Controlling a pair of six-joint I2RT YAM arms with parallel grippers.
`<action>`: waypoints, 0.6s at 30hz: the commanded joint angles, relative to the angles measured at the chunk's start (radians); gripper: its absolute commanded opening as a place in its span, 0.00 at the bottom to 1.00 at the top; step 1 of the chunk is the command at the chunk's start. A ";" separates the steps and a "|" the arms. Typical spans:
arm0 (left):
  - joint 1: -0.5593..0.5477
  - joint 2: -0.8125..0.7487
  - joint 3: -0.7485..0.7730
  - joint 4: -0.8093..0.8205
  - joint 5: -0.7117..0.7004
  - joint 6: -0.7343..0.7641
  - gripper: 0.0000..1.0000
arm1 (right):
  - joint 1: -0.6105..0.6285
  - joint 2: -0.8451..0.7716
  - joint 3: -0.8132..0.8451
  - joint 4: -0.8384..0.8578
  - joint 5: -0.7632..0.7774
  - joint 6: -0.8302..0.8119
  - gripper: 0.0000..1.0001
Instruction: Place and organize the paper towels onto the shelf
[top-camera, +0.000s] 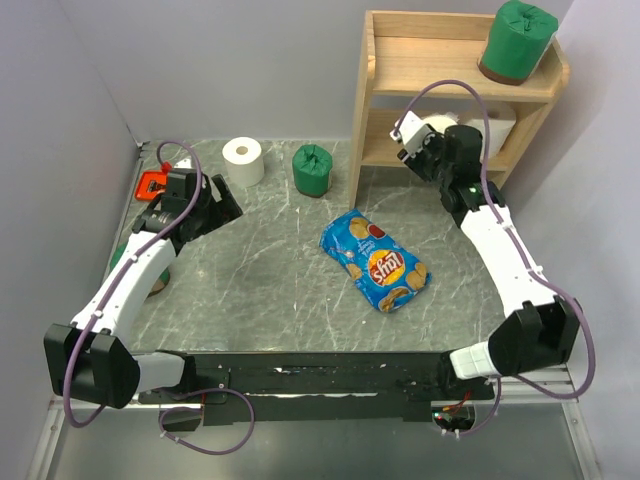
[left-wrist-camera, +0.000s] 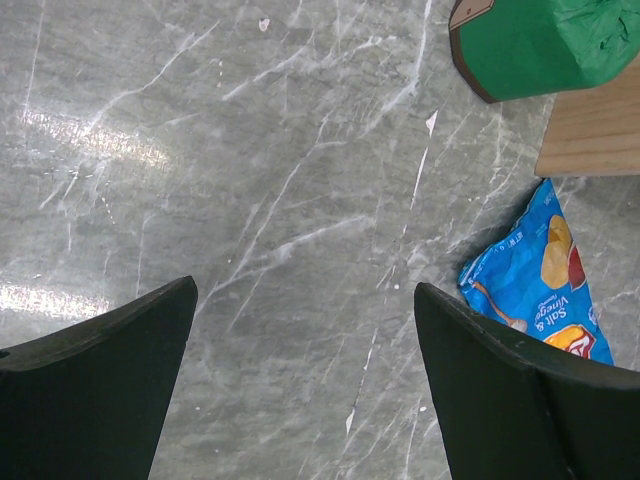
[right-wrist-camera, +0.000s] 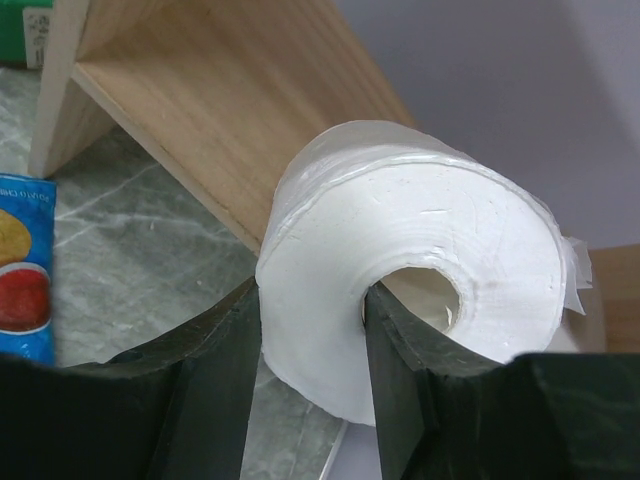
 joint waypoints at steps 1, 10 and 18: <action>-0.002 -0.033 0.024 0.019 0.001 0.006 0.96 | -0.006 0.024 0.089 0.109 0.031 -0.070 0.49; -0.002 -0.033 0.024 0.019 -0.011 0.006 0.96 | -0.033 0.079 0.130 0.100 0.028 -0.081 0.49; -0.002 -0.042 0.024 0.018 -0.034 0.006 0.96 | -0.044 0.122 0.165 0.089 0.068 -0.089 0.53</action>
